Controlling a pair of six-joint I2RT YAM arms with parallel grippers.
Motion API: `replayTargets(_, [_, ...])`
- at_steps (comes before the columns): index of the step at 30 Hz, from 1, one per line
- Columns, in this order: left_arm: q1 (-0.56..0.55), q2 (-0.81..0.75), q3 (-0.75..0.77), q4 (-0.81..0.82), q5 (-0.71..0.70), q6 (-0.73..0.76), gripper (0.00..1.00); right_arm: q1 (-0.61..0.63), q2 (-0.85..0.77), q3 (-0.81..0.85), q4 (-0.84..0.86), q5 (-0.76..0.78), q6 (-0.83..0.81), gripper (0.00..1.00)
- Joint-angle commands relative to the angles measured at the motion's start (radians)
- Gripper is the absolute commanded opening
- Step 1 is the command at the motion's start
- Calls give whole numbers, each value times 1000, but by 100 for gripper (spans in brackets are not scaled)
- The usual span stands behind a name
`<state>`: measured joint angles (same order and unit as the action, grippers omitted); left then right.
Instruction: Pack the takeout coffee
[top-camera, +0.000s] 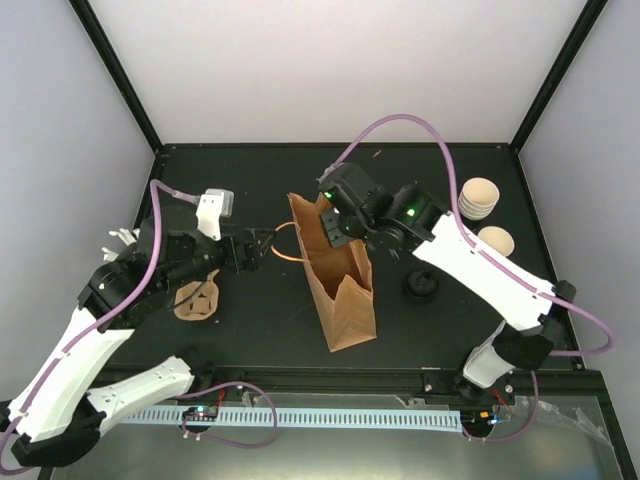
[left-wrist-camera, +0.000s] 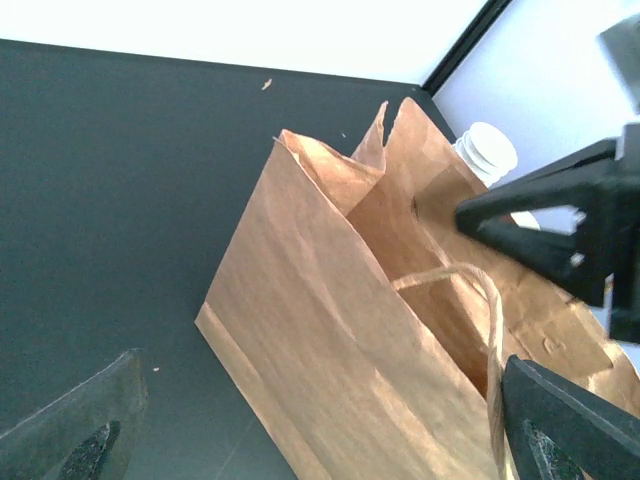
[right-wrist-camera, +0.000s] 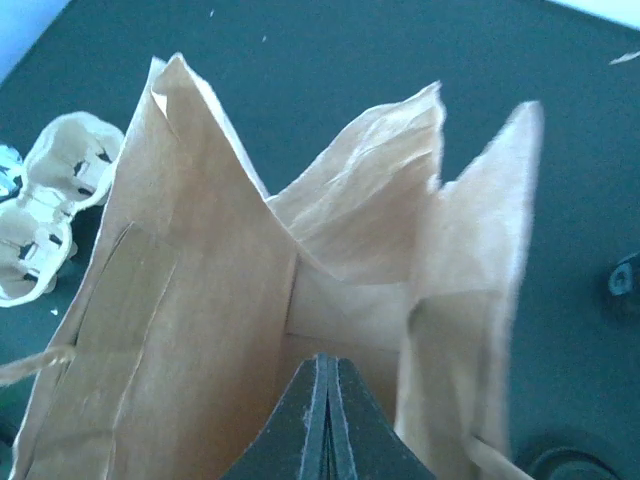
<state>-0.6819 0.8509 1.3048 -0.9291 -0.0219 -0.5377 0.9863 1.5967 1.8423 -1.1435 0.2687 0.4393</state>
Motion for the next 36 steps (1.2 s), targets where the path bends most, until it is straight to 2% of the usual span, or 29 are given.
replayTargets(1, [4,-55,-28,-5,51,-15,99,3,-89,7,-20,68,-24,2])
replayTargets(8, [5,-144,-80,-24,122,-55,99,2,-256,-117,29,94,-8,4])
replayTargets(14, [4,-203,-142,-17,191,-95,99,2,-377,-203,83,29,1,8])
replayTargets(18, [4,-227,-181,14,252,-116,99,2,-387,-215,109,-34,0,9])
replayTargets(28, [4,-236,-240,63,360,-156,99,2,-392,-141,110,-49,-2,10])
replayTargets(32, [4,-230,-268,119,449,-184,99,2,-418,-151,102,-10,-1,19])
replayTargets(34, [-1,-232,-275,140,462,-199,99,1,-434,-169,98,7,4,21])
replayTargets(36, [-5,-246,-286,164,457,-212,99,2,-452,-185,90,23,10,28])
